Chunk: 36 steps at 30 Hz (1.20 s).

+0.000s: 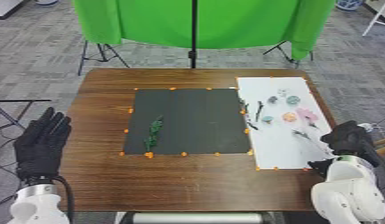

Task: Arrange flowers

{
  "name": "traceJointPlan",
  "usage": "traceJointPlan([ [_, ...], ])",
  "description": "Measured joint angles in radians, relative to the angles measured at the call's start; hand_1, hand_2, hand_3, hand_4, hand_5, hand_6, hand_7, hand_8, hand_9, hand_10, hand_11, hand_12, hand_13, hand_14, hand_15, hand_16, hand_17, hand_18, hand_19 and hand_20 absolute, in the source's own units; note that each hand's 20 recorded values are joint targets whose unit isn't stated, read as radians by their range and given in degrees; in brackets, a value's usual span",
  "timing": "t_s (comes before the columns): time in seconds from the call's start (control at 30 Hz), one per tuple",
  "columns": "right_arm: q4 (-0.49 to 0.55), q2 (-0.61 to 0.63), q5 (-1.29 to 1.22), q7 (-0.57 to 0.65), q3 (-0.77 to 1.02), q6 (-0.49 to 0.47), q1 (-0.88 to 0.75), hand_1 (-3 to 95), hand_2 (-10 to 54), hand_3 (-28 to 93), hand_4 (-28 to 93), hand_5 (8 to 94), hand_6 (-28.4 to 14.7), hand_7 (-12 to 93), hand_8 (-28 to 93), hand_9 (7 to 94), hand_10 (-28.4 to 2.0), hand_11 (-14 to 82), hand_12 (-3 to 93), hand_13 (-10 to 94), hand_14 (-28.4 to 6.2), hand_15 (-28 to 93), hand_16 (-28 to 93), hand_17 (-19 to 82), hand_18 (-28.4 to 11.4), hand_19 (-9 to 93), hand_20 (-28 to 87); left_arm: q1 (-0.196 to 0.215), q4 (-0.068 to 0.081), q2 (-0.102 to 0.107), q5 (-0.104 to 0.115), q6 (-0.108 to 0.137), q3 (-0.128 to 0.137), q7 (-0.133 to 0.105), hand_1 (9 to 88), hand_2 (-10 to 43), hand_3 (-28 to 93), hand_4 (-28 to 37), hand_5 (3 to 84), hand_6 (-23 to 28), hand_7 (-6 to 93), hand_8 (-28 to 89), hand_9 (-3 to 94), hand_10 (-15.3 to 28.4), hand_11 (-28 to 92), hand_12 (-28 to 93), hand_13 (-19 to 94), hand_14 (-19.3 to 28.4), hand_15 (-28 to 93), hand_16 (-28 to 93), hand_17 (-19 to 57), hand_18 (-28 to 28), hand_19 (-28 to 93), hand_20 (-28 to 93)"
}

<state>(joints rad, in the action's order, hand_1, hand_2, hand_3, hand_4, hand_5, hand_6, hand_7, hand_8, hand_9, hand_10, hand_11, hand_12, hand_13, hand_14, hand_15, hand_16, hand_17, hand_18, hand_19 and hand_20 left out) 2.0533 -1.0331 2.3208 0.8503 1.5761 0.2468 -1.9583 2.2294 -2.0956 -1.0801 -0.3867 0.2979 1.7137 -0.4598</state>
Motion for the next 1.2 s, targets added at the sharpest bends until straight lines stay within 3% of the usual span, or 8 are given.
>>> traceJointPlan([
  [0.2, 0.067, 0.025, -0.059, -0.001, -0.092, 0.067, 0.054, 55.6, -9.5, 80, -28, 80.7, -2.4, 39, 13, 84.2, -13.9, 18.8, 43.0, 71, -11.5, 60, 35, 41, -24.6, 93, 38, 0.004, 0.000, -0.003, 0.004, 0.000, -0.003, 0.000, 26.7, 12.1, 79, -28.3, 45.5, 9.7, 5.7, -8, 37.0, 14.5, 16, 7, 27, 13.7, 21, -6, -4.8, 13.0, 29, 10],
  [0.4, 0.072, 0.014, -0.031, 0.057, -0.305, 0.108, 0.186, 55.3, -9.5, 80, -27, 81.7, -2.2, 37, 14, 85.0, -14.2, 19.5, 43.1, 72, -11.9, 61, 34, 43, -25.6, 93, 40, 0.000, 0.002, -0.003, 0.004, 0.000, -0.010, 0.007, 26.7, 12.2, 79, -28.3, 45.5, 9.7, 5.9, -9, 37.0, 14.5, 16, 7, 27, 13.8, 21, -6, -4.8, 13.0, 29, 10],
  [0.53, 0.030, -0.033, -0.023, 0.071, -0.449, 0.158, 0.288, 55.3, -9.5, 80, -27, 81.8, -2.4, 37, 15, 85.2, -14.2, 19.9, 43.1, 73, -12.2, 61, 33, 44, -26.0, 93, 40, -0.013, 0.011, -0.001, 0.002, 0.000, -0.026, 0.022, 26.7, 12.2, 79, -28.3, 45.5, 9.7, 5.8, -8, 36.9, 14.5, 16, 7, 27, 13.8, 21, -6, -4.7, 13.0, 29, 10],
  [0.8, -0.096, -0.171, -0.030, 0.046, -0.681, 0.143, 0.422, 54.7, -9.5, 81, -25, 81.4, -2.5, 38, 15, 85.2, -14.6, 21.1, 43.5, 73, -12.6, 62, 33, 44, -27.0, 93, 43, -0.051, 0.027, 0.015, -0.008, -0.001, -0.060, 0.044, 26.6, 12.2, 79, -28.3, 45.5, 9.7, 5.8, -8, 36.8, 14.4, 15, 7, 27, 13.7, 20, -6, -4.8, 13.1, 29, 10],
  [0.93, -0.167, -0.256, -0.050, 0.052, -0.725, 0.128, 0.443, 55.0, -9.5, 80, -25, 80.9, -2.5, 39, 15, 84.7, -14.5, 21.7, 43.6, 74, -12.7, 63, 32, 45, -26.7, 93, 44, -0.071, 0.036, 0.031, -0.013, -0.002, -0.078, 0.058, 26.7, 12.2, 79, -28.3, 45.5, 9.7, 5.8, -8, 36.8, 14.4, 15, 7, 27, 13.7, 20, -6, -4.8, 13.1, 29, 10],
  [1.2, -0.183, -0.326, -0.155, 0.070, -0.773, 0.099, 0.465, 54.2, -9.5, 79, -25, 76.8, -2.4, 45, 13, 83.2, -14.5, 23.3, 42.7, 73, -12.9, 64, 31, 45, -26.3, 93, 44, -0.089, 0.037, 0.045, -0.014, -0.001, -0.091, 0.071, 26.8, 12.2, 79, -28.3, 45.5, 9.7, 5.8, -8, 36.8, 14.5, 15, 7, 27, 13.7, 20, -5, -4.8, 13.1, 29, 10],
])
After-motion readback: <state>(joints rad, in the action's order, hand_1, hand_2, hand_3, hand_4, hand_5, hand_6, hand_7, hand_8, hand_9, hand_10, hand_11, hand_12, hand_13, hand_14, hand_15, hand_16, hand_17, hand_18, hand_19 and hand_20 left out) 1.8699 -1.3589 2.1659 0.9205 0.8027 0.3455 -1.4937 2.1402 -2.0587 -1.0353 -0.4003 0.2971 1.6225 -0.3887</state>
